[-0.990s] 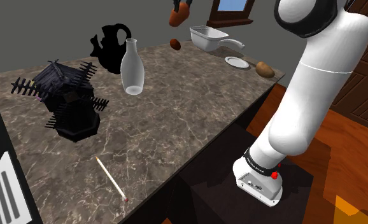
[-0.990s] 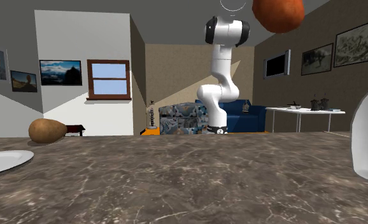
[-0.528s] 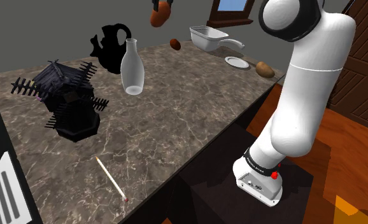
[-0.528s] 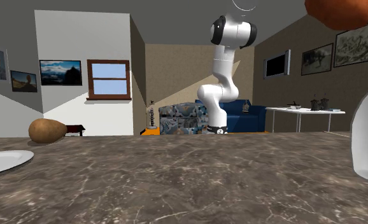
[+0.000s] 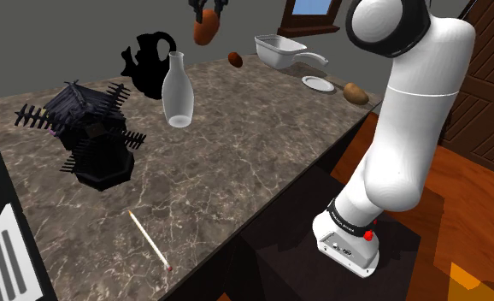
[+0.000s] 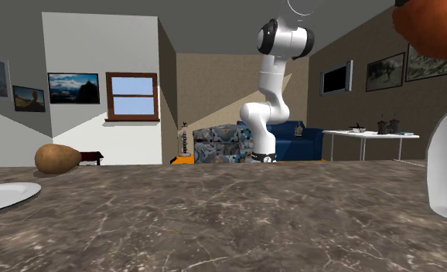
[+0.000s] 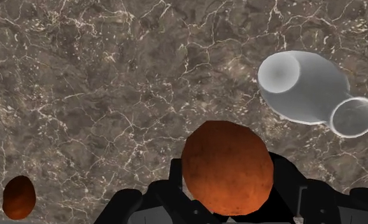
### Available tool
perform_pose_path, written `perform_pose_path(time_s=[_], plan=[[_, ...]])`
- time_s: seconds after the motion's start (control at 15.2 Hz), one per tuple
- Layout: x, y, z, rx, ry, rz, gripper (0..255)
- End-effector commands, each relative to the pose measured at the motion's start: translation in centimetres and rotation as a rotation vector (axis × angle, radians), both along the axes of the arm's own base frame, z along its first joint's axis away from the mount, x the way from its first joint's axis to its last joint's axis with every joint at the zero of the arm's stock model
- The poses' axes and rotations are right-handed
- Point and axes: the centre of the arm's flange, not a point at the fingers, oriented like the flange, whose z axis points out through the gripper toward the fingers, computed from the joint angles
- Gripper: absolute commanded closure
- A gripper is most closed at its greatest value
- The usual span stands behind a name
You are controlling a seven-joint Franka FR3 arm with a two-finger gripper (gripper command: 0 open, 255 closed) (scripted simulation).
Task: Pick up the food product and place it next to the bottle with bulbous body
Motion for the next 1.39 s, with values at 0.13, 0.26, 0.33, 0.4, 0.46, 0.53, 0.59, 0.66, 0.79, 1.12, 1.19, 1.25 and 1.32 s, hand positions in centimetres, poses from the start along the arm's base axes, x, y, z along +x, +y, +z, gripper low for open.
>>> perform_pose_path(time_s=[0.13,0.26,0.33,0.4,0.46,0.53,0.59,0.66,0.79,1.12,1.19,1.25,1.32], plan=[[0.0,0.1,-2.1,0.000,-0.001,0.000,255],[0.0,0.1,-3.1,0.000,-0.001,0.000,255],[0.0,0.1,-3.7,0.000,-0.001,0.000,255],[0.0,0.1,-4.2,0.000,-0.001,0.000,255],[0.0,0.1,-4.7,0.000,-0.001,0.000,255],[0.0,0.1,-5.3,0.000,-0.001,0.000,255],[0.0,0.1,-5.8,0.000,-0.001,0.000,255],[0.0,0.1,-6.3,0.000,-0.001,0.000,255],[0.0,0.1,-7.4,0.000,-0.001,0.000,255],[0.0,0.1,-10.0,0.000,-0.001,0.000,255],[0.0,0.1,-10.5,0.000,-0.001,0.000,255],[0.0,0.1,-11.1,0.000,-0.001,0.000,255],[0.0,0.1,-11.6,0.000,-0.001,0.000,255]])
